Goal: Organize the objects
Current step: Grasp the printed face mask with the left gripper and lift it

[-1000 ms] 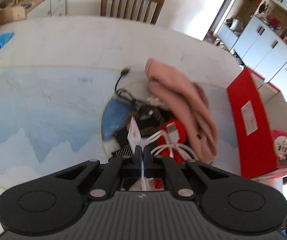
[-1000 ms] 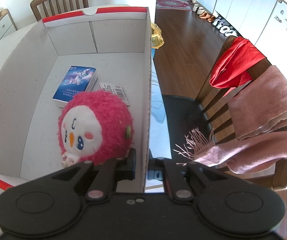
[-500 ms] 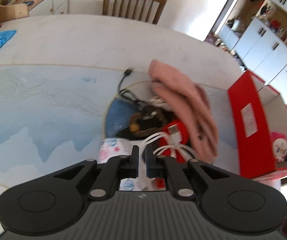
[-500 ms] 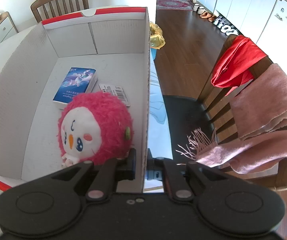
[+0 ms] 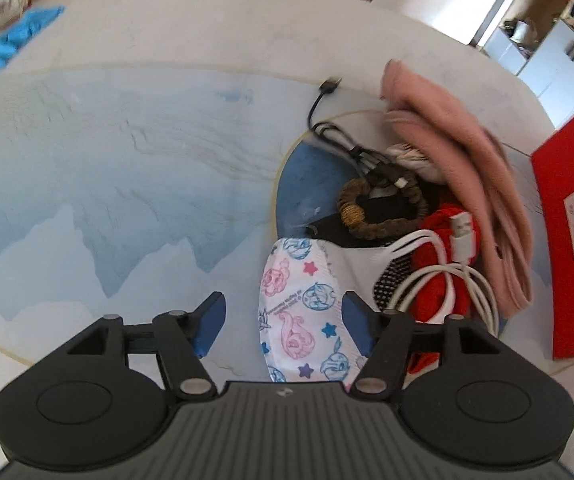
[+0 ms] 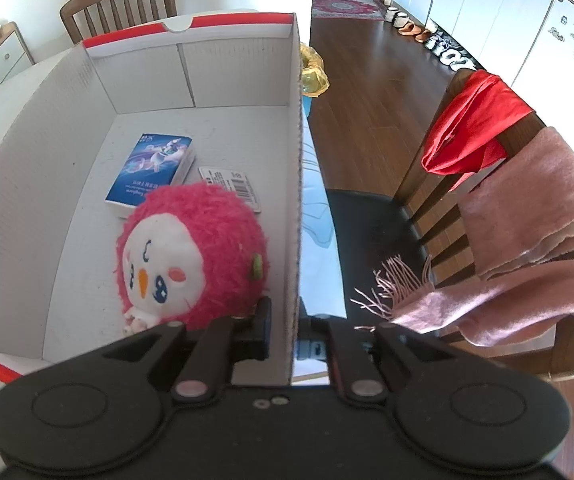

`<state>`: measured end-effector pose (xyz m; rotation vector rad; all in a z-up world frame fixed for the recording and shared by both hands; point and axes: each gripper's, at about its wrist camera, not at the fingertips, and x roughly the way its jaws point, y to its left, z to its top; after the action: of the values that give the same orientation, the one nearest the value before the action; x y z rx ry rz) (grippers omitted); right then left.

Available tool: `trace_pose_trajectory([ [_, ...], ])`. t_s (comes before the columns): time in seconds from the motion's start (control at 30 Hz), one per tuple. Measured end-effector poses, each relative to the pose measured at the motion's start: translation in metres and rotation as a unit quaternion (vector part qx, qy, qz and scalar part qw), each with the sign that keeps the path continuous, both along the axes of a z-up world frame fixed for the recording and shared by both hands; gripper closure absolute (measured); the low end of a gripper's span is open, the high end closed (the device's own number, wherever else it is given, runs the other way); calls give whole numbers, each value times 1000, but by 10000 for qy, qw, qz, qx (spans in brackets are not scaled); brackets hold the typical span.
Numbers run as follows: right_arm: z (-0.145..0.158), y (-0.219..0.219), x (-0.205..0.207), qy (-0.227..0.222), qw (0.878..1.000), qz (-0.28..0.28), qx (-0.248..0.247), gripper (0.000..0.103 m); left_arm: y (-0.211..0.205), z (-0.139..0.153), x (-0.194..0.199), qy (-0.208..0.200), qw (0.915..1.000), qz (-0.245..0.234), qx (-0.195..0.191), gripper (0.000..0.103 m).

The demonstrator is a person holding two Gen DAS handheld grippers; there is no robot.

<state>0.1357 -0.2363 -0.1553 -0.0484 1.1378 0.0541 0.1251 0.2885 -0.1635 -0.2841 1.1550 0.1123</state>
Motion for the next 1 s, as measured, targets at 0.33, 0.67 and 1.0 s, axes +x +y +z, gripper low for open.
trace_pose_trajectory([
  [0.33, 0, 0, 0, 10, 10000, -44, 8, 93, -23, -4, 0, 39, 9985, -442, 307, 42],
  [0.67, -1, -1, 1, 21, 10000, -57, 12, 93, -29, 8, -4, -123, 9983, -521, 229, 91],
  [1.0, -2, 1, 2, 24, 10000, -39, -1, 93, -11, 63, -17, -626, 9973, -370, -48, 91],
])
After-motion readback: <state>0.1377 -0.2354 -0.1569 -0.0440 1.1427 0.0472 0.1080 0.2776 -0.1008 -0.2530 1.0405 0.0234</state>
